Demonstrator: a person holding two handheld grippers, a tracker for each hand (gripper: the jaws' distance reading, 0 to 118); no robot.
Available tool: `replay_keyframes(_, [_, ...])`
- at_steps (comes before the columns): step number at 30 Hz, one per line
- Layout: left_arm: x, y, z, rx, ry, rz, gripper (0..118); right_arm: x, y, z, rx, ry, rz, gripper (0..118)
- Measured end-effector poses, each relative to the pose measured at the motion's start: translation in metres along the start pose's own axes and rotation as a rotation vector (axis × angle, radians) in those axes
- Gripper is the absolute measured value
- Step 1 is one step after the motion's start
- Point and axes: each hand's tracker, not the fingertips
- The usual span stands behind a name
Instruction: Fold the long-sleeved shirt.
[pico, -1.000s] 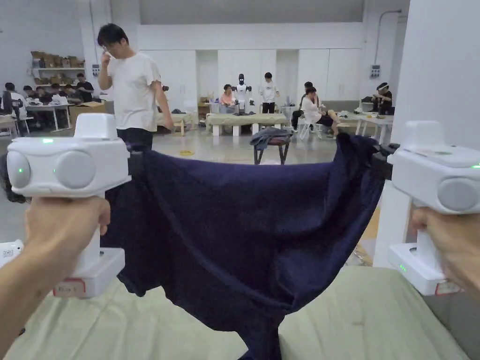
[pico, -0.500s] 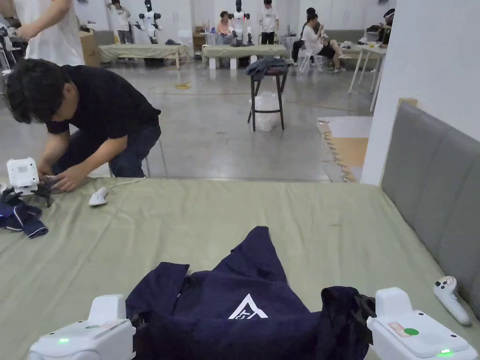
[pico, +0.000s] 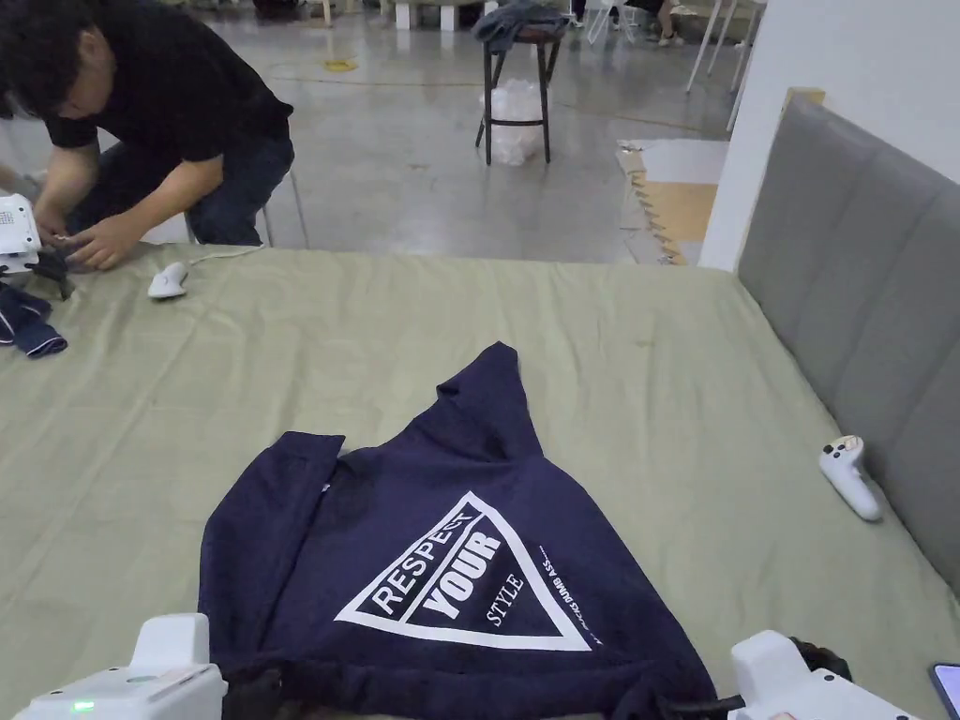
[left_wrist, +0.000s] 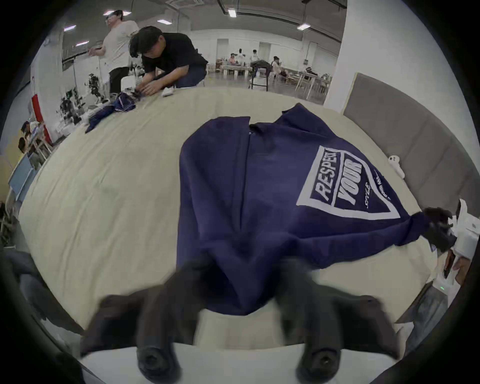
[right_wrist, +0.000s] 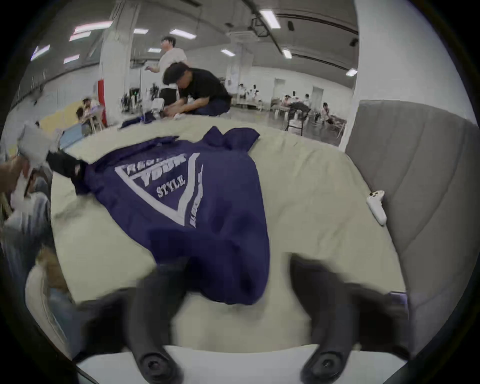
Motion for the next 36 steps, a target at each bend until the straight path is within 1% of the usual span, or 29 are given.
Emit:
replay_keyframes(1, [0.001, 0.006, 0.008, 0.026, 0.015, -0.008, 96, 0.003, 0.005, 0.013, 0.079, -0.006, -0.032, 118])
replay_keyframes(2, [0.002, 0.013, 0.019, 0.100, 0.023, -0.021, 110, 0.009, 0.013, 0.018, 0.120, -0.029, -0.041, 117])
replay_keyframes(5, [0.011, 0.043, 0.053, 0.242, 0.009, -0.019, 109, 0.022, 0.035, 0.044, 0.212, -0.113, -0.201, 118])
replay_keyframes(8, [0.029, 0.069, 0.074, 0.329, -0.010, -0.049, 110, 0.029, 0.051, 0.059, 0.261, -0.131, -0.380, 118])
replay_keyframes(9, [0.035, 0.074, 0.079, 0.349, -0.031, -0.071, 106, 0.030, 0.054, 0.061, 0.268, -0.109, -0.421, 117])
replay_keyframes(10, [0.040, 0.077, 0.084, 0.402, -0.052, -0.088, 85, 0.034, 0.051, 0.063, 0.285, -0.080, -0.461, 106])
replay_keyframes(11, [0.046, 0.081, 0.084, 0.439, -0.062, -0.115, 52, 0.034, 0.051, 0.063, 0.298, -0.071, -0.507, 80])
replay_keyframes(12, [0.052, 0.085, 0.082, 0.443, -0.043, -0.133, 16, 0.034, 0.050, 0.059, 0.276, -0.085, -0.531, 41])
replay_keyframes(13, [0.056, 0.086, 0.079, 0.427, -0.003, -0.125, 8, 0.032, 0.048, 0.055, 0.246, -0.125, -0.549, 0])
replay_keyframes(14, [0.057, 0.089, 0.077, 0.427, -0.038, -0.116, 7, 0.031, 0.041, 0.058, 0.223, -0.163, -0.555, 0])
replay_keyframes(15, [0.055, 0.091, 0.072, 0.411, -0.097, -0.108, 6, 0.031, 0.038, 0.056, 0.190, -0.110, -0.566, 0])
replay_keyframes(16, [0.056, 0.093, 0.069, 0.401, -0.106, -0.083, 5, 0.031, 0.034, 0.055, 0.160, -0.042, -0.620, 0])
replay_keyframes(17, [0.058, 0.093, 0.067, 0.396, -0.099, -0.086, 5, 0.030, 0.030, 0.055, 0.145, -0.007, -0.649, 0])
replay_keyframes(18, [0.059, 0.094, 0.064, 0.393, -0.092, -0.095, 5, 0.027, 0.023, 0.055, 0.099, 0.011, -0.646, 3])
replay_keyframes(20, [0.058, 0.094, 0.058, 0.381, -0.093, -0.090, 5, 0.017, 0.014, 0.050, 0.023, -0.022, -0.629, 17])
replay_keyframes(21, [0.057, 0.095, 0.054, 0.368, -0.100, -0.079, 5, 0.010, 0.006, 0.043, -0.051, -0.020, -0.621, 40])
replay_keyframes(22, [0.056, 0.094, 0.050, 0.357, -0.103, -0.064, 5, 0.004, -0.007, 0.045, -0.073, -0.033, -0.596, 100])
replay_keyframes(23, [0.059, 0.093, 0.051, 0.344, -0.107, -0.053, 5, 0.000, -0.010, 0.052, -0.050, -0.015, -0.593, 118])
replay_keyframes(24, [0.058, 0.092, 0.047, 0.334, -0.112, -0.046, 5, -0.005, -0.017, 0.055, -0.099, 0.009, -0.595, 113])
replay_keyframes(26, [0.058, 0.090, 0.038, 0.313, -0.103, -0.038, 5, -0.020, -0.040, 0.027, -0.205, 0.051, -0.593, 112])
replay_keyframes(27, [0.059, 0.089, 0.036, 0.298, -0.105, -0.036, 5, -0.026, -0.046, 0.024, -0.218, 0.087, -0.586, 112])
replay_keyframes(28, [0.059, 0.088, 0.031, 0.287, -0.108, -0.031, 5, -0.032, -0.050, 0.020, -0.199, 0.091, -0.576, 109])
replay_keyframes(29, [0.059, 0.087, 0.027, 0.277, -0.107, -0.024, 5, -0.036, -0.053, 0.016, -0.213, 0.101, -0.562, 102])
replay_keyframes(30, [0.059, 0.086, 0.022, 0.264, -0.108, -0.019, 5, -0.034, -0.053, 0.006, -0.225, 0.091, -0.549, 86])
replay_keyframes(32, [0.059, 0.087, 0.015, 0.240, -0.110, -0.005, 5, -0.036, -0.054, -0.002, -0.230, 0.060, -0.542, 9])
replay_keyframes(33, [0.058, 0.088, 0.009, 0.229, -0.114, 0.003, 7, -0.034, -0.052, -0.002, -0.232, 0.037, -0.573, 4])
replay_keyframes(34, [0.057, 0.091, 0.003, 0.210, -0.129, -0.001, 11, -0.023, -0.056, -0.008, -0.234, 0.097, -0.628, 3])
replay_keyframes(35, [0.057, 0.095, -0.001, 0.194, -0.133, -0.001, 16, -0.020, -0.056, -0.006, -0.209, 0.113, -0.642, 3])
replay_keyframes(36, [0.058, 0.102, -0.009, 0.170, -0.139, -0.003, 26, -0.018, -0.054, -0.004, -0.206, 0.095, -0.620, 3])
